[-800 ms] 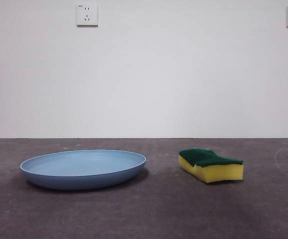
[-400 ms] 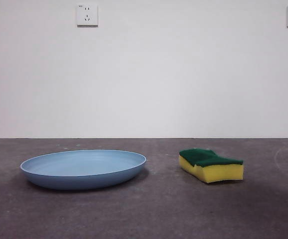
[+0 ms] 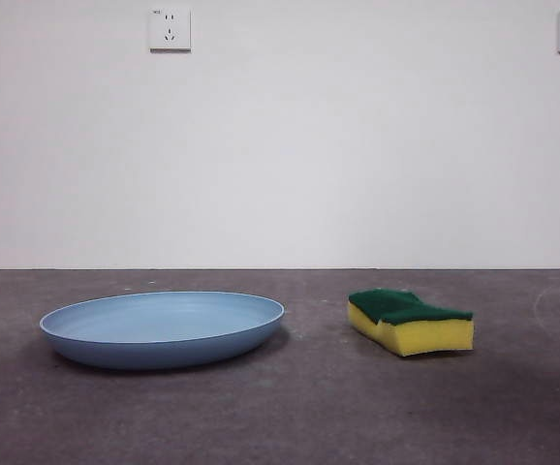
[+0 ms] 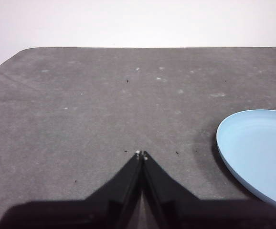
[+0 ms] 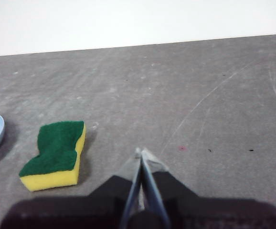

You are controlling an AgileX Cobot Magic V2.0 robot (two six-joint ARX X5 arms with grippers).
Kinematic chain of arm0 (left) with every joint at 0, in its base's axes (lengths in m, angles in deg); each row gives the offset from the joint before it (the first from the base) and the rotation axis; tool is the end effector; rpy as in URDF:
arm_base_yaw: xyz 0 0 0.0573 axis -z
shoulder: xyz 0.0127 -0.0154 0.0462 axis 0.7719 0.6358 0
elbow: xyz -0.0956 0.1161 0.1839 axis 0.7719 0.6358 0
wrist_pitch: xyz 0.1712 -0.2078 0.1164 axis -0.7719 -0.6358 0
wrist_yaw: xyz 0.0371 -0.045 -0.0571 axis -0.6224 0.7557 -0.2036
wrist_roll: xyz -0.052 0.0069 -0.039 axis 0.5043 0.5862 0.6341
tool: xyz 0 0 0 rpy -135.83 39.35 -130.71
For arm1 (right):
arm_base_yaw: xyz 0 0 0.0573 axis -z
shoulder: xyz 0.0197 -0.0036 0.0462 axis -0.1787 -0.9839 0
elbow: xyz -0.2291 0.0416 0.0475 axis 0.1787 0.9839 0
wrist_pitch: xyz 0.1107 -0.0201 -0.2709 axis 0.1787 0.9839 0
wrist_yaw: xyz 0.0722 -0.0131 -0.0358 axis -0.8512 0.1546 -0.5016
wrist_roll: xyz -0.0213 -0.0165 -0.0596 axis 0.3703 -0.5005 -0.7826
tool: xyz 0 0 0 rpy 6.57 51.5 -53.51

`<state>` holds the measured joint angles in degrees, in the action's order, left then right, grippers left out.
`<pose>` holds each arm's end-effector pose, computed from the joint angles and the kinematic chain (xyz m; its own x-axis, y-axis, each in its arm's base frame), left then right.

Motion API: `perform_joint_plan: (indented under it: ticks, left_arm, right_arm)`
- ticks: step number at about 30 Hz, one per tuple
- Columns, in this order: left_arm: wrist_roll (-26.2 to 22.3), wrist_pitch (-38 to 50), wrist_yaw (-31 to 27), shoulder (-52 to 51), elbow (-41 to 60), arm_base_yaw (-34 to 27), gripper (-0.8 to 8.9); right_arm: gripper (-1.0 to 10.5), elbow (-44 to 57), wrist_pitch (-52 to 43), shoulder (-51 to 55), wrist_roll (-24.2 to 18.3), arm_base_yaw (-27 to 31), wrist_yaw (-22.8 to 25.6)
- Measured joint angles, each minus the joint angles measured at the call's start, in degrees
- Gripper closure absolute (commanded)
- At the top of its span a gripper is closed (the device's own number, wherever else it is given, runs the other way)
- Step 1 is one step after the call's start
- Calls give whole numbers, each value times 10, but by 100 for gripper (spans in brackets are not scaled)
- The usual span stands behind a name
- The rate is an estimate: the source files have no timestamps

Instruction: Pick up the plate,pick up the cloth,clean the plate with the cloth

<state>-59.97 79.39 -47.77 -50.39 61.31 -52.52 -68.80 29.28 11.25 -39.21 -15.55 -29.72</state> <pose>0.1817 0.0049 0.1486 0.9855 0.0018 -0.1699 -0.0061 0.9997 -0.0248 0.1808 0.0203 0.1505 0.9730 0.1681 -0.1581 -0.1577 0.9846 0.0759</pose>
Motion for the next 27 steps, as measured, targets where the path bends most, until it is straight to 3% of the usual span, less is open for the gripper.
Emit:
perform_joint_plan:
  ticks: [27]
  left_arm:
    - [0, 0, 0, 0, 0, 0, 814]
  right_arm:
    - [946, 0, 0, -1, 17, 0, 2]
